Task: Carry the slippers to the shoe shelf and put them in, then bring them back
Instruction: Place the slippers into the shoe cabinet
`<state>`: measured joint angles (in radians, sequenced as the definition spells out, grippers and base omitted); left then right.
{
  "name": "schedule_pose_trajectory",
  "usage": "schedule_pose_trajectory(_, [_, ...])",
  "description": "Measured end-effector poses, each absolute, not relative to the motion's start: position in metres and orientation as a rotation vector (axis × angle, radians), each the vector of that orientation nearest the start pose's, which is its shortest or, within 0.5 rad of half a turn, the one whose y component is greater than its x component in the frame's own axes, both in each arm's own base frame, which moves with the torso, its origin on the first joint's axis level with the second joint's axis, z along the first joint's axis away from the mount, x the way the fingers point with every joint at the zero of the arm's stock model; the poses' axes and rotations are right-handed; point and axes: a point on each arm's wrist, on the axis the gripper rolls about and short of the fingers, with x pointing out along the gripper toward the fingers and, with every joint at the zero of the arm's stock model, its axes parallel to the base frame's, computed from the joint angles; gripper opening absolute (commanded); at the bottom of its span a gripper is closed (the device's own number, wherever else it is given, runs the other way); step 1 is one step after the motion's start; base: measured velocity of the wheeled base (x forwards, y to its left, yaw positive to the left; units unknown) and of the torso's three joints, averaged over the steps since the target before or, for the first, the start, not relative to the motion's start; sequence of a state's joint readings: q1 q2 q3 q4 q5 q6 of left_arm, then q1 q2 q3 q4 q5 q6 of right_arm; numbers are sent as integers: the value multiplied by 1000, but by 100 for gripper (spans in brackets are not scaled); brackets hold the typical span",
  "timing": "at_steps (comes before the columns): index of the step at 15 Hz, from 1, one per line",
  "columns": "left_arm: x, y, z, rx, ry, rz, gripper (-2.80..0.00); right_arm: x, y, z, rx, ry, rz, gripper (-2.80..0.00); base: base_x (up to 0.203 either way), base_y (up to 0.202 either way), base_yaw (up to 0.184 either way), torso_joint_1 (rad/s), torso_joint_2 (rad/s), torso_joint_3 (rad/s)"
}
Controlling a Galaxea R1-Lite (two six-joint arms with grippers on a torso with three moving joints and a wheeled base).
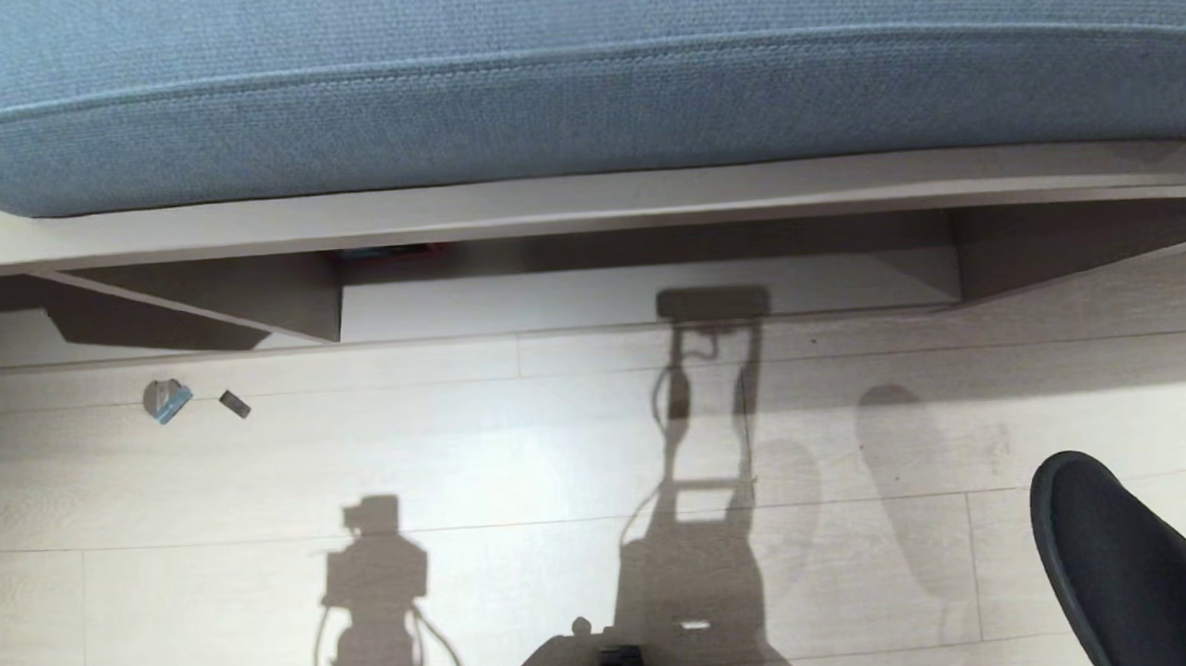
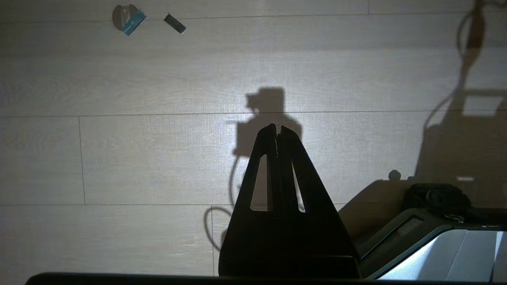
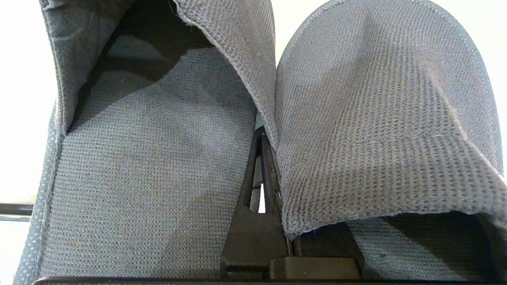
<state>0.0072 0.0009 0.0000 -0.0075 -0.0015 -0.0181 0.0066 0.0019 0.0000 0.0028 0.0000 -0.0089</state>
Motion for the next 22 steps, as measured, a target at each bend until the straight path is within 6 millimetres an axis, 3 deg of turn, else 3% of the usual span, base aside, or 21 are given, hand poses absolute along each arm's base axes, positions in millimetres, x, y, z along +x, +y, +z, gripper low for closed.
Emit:
schedule_pose_trajectory(16, [-23, 0, 76, -16, -7, 5, -280, -23, 0, 75, -12, 6, 7, -280, 0, 0, 0, 3, 2, -196])
schedule_pose_trajectory(22, [-23, 0, 76, -13, -6, 6, -280, -23, 0, 75, -29, 5, 7, -280, 0, 0, 0, 1, 0, -29])
